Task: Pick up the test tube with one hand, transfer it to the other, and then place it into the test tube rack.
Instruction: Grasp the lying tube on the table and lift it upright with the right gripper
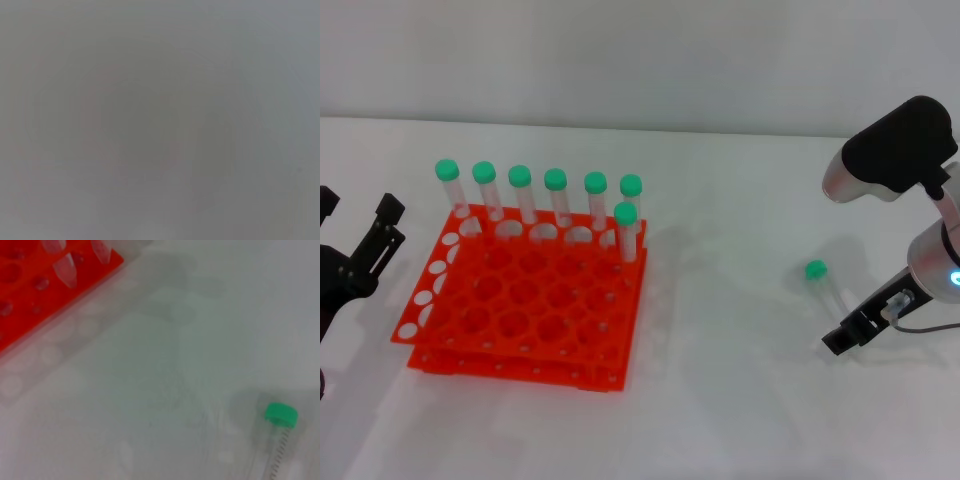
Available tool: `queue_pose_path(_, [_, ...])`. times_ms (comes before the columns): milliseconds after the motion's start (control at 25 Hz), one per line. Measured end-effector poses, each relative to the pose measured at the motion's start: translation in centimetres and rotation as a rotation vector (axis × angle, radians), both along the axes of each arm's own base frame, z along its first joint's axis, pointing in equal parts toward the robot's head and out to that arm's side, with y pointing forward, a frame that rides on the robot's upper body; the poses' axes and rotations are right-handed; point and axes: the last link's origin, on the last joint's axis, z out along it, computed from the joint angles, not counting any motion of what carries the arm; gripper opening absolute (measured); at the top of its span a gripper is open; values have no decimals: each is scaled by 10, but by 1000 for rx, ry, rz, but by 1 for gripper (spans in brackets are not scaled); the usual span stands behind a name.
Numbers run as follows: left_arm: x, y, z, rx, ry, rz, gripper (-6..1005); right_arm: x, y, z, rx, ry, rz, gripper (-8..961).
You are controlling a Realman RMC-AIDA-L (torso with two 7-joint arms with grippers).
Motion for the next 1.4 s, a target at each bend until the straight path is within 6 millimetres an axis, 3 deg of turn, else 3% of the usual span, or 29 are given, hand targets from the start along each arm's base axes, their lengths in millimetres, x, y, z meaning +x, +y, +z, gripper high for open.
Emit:
queue_pose_path(240, [0,0,0,0,0,0,833,4,4,-4,-10,-16,-14,643])
queue_pose_path(480, [0,0,0,0,0,1,832,5,7,-6,-10,-21,-18,501])
queue_pose_path(560, [0,0,0,0,0,0,832,7,7,-7,-15,-27,-25,356])
queue_pose_path(1000, [-1,-1,0,0,0,4,833,8,12,-12,-28,-44,-39,347])
queue_pose_path(1400, [-1,-1,0,0,0,5,832,8,16,-15,-37,-58,-43,279])
